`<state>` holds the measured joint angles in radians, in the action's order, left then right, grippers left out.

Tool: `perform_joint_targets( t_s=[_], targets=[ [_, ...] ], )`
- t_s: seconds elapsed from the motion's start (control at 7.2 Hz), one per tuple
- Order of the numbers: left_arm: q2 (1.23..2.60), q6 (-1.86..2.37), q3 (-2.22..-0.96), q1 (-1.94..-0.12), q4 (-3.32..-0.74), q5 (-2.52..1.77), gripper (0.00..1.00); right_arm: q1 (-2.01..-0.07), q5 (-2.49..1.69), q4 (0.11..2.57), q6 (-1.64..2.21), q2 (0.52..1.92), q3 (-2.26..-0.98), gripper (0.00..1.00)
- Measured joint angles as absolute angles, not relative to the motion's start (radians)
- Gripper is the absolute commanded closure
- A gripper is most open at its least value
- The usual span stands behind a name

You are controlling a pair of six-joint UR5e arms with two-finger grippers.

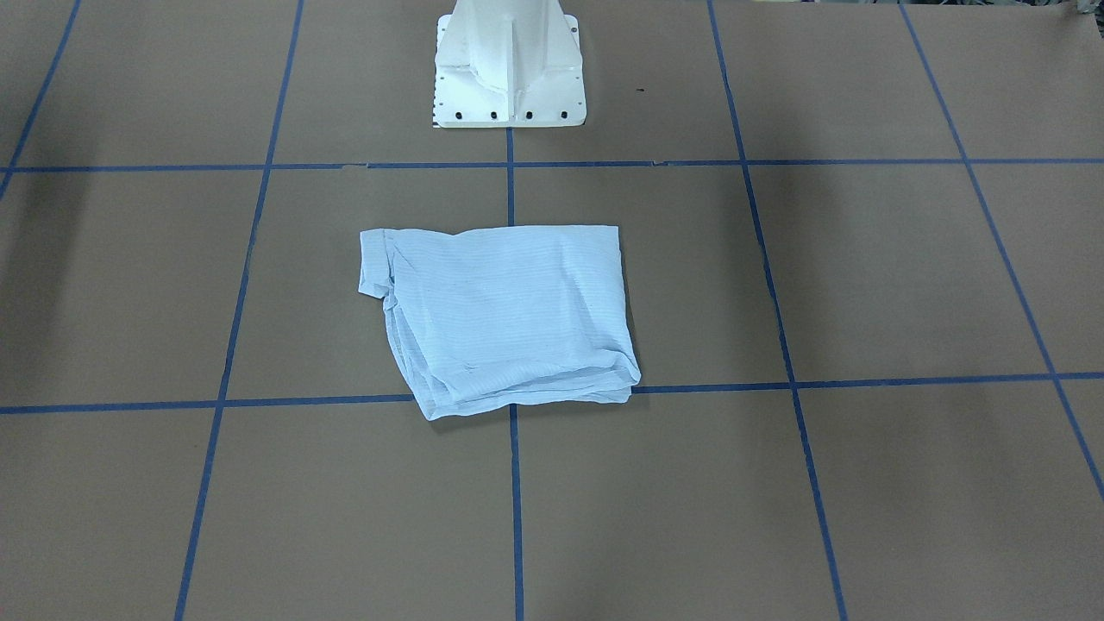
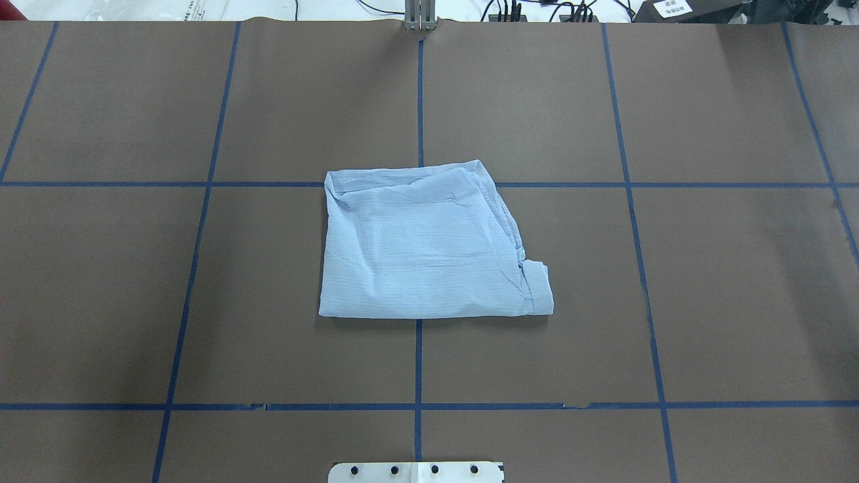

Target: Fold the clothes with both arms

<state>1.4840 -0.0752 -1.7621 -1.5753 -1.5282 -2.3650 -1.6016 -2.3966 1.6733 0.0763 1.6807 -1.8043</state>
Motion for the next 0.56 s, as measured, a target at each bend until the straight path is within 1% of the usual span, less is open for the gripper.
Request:
perform_joint_targets(
  t_s=[0.56],
  targets=[
    [1.483, -0.077, -1.756, -1.574, -1.534, -2.361, 0.00, -1.603, -2.395, 1.672, 0.074, 1.696, -1.798, 0.00]
  ],
)
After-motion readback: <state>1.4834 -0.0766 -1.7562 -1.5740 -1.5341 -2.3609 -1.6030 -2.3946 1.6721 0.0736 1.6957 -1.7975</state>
